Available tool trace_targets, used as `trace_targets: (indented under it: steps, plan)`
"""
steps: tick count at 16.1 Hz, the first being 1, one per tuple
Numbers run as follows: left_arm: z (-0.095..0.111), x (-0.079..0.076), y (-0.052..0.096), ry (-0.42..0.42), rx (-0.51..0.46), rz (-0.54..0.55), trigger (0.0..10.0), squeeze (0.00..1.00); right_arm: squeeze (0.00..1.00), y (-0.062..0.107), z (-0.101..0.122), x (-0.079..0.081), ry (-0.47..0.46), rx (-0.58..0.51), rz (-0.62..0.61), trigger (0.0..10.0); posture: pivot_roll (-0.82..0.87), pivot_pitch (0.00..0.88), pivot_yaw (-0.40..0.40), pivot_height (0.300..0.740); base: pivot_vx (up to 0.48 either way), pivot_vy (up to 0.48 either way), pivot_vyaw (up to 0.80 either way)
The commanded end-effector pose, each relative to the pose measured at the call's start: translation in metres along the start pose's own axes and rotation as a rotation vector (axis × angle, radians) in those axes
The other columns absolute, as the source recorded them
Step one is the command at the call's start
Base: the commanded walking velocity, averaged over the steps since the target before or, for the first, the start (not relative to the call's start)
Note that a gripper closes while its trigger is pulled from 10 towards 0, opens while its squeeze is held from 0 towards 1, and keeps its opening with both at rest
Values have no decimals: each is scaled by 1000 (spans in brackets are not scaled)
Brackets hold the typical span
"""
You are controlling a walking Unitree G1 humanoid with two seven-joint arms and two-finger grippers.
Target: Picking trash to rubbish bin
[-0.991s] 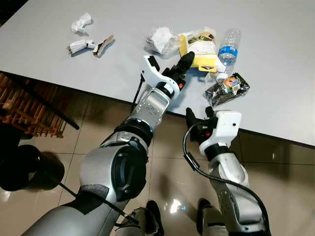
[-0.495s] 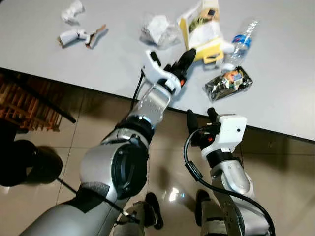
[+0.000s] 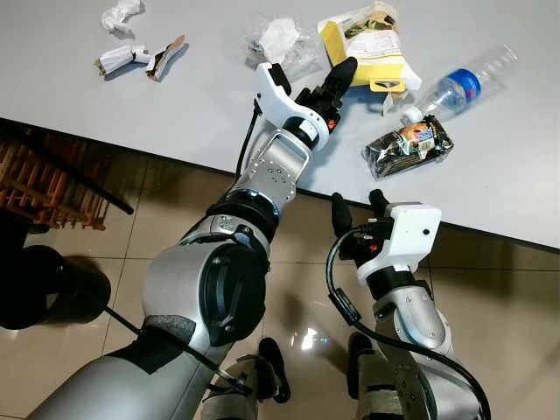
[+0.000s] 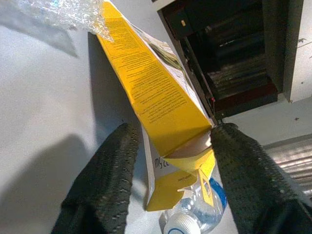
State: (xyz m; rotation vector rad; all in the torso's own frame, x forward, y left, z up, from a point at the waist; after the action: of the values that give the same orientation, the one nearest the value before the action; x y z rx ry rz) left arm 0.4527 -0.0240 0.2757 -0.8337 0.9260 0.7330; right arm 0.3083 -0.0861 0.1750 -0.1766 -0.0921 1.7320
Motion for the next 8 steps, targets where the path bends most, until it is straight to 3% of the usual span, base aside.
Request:
trace_targets:
  steps: [1,8]
  plan:
    - [-12,-9,-4,-3,35,-20,0,0,0,7,-31,9,-69,135,-13,10000,-360,377,187,740,0,0,0]
    - [-17,-5,-2,-5,48,-14,0,0,0,7,-33,9,-76,140,-23,10000,-355,378,193,740,0,0,0]
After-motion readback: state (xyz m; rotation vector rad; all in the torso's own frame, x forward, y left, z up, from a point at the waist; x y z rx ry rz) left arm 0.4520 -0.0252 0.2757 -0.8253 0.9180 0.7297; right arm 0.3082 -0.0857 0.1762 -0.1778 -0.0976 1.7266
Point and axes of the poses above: a point about 5 cm out from each wrist's last joint towards the gripper, its own y axis pointing back from the gripper into the wrist, its own z axis along the axis of the wrist's last joint, x = y × z, the point moved 6 cm from there along -y, pointing out of the wrist towards the gripper, and after that the axes turned 12 degrees about y, right-handed, at the moved point
